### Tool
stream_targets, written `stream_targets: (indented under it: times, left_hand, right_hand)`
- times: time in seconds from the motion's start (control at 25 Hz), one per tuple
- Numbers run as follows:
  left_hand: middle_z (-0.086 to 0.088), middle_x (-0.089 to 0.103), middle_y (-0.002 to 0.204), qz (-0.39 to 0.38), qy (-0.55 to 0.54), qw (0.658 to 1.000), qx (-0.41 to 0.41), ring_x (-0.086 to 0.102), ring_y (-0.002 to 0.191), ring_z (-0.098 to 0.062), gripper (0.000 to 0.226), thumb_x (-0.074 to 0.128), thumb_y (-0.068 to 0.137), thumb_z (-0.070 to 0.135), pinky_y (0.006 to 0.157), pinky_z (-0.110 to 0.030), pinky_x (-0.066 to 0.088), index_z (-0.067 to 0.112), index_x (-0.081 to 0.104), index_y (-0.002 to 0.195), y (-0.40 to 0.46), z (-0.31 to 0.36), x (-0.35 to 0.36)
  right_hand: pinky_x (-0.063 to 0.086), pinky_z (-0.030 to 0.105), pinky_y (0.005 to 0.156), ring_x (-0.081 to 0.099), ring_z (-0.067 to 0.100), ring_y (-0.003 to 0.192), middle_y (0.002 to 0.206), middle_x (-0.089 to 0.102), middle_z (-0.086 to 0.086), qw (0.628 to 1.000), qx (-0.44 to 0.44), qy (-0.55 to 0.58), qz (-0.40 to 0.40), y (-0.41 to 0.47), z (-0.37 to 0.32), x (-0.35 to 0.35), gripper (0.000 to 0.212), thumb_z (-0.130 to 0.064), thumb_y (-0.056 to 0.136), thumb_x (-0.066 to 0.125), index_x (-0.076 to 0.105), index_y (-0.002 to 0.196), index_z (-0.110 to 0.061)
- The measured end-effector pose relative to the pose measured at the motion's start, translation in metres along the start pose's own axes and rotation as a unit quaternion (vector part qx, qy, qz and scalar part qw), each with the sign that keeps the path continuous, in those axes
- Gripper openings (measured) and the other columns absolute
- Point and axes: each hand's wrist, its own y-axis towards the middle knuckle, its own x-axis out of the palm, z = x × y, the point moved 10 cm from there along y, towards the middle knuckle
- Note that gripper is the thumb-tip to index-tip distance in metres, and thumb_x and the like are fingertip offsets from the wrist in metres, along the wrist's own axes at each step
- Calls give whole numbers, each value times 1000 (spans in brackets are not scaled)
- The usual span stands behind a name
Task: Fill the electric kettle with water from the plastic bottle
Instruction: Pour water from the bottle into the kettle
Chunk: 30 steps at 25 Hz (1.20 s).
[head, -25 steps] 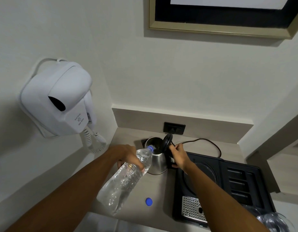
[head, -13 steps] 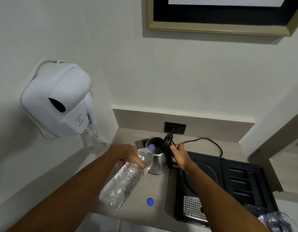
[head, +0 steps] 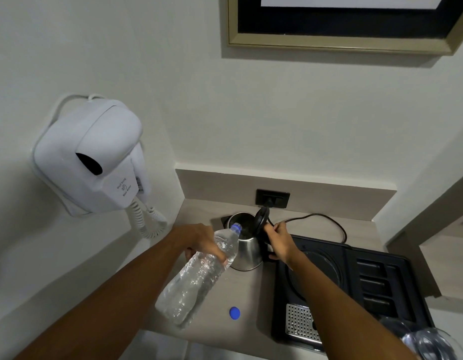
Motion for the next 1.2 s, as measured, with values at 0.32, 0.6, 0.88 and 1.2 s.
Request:
stream_targets:
  times: [0.32, 0.6, 0.88, 1.2]
  left_hand:
    - [-5, 75, 73, 70, 19, 997, 25, 72, 49, -20, 73, 79, 42, 70, 38, -23, 53, 12, 69, 86, 6, -1, -4]
    - [1, 71, 105, 181, -42, 978, 98, 68, 92, -20, 87, 82, 50, 67, 85, -37, 58, 21, 58, 120, -5, -3, -3]
    - [10, 63, 104, 348, -281, 888, 104, 65, 101, -20, 82, 97, 59, 36, 86, -33, 51, 24, 51, 126, -22, -49, 22]
    - [15, 65, 101, 457, -449, 768, 21, 66, 93, -12, 84, 98, 47, 39, 70, -8, 44, 28, 58, 120, -21, -97, 65]
  right_hand:
    - [57, 48, 76, 57, 31, 114, 126, 55, 14, 1000, -1, 7, -1, -1, -1, 0, 44, -57, 85, 55, 39, 101, -18]
    - [56, 51, 81, 57, 32, 115, 126, 54, 14, 1000, 0, -1, 7, -3, -1, 0, 44, -56, 88, 54, 39, 101, -17]
    - [56, 51, 84, 56, 27, 105, 121, 55, 13, 1000, 7, -7, -2, -4, 0, 1, 53, -56, 91, 52, 39, 115, -11]
    - [55, 51, 81, 54, 23, 87, 103, 54, 8, 1000, -3, -10, 3, -1, 0, 1, 40, -55, 93, 49, 36, 99, -18]
